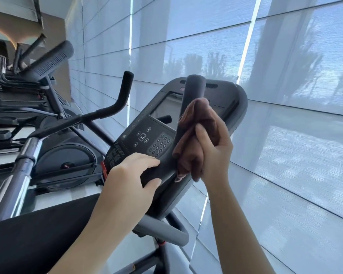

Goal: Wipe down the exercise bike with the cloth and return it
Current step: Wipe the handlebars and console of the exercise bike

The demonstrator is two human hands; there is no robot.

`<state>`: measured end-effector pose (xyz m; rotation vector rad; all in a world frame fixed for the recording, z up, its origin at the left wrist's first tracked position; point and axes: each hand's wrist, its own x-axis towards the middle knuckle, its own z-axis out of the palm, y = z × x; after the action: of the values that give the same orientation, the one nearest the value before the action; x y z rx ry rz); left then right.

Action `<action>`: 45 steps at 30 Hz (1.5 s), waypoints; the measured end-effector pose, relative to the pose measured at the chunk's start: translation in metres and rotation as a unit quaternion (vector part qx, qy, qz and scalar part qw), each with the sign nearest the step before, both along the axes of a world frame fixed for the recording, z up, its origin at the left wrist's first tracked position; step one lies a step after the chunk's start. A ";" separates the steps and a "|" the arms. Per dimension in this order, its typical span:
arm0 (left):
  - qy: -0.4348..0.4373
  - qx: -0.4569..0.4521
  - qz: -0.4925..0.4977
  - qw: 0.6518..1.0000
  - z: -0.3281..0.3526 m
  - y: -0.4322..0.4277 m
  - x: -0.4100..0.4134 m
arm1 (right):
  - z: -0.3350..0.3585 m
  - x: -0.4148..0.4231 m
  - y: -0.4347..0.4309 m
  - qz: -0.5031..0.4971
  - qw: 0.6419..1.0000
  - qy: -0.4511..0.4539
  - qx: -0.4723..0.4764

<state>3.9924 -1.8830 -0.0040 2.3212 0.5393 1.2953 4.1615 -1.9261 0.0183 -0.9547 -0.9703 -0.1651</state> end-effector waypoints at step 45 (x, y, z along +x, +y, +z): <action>0.121 0.127 -0.256 0.950 -0.021 0.049 -0.089 | -0.019 -0.114 -0.015 -0.359 0.886 -0.080 -0.283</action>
<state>3.9030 -1.8345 -0.0254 2.6062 -0.1777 0.8762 4.0476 -1.9411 -0.0003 -1.8489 -0.7798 -0.6138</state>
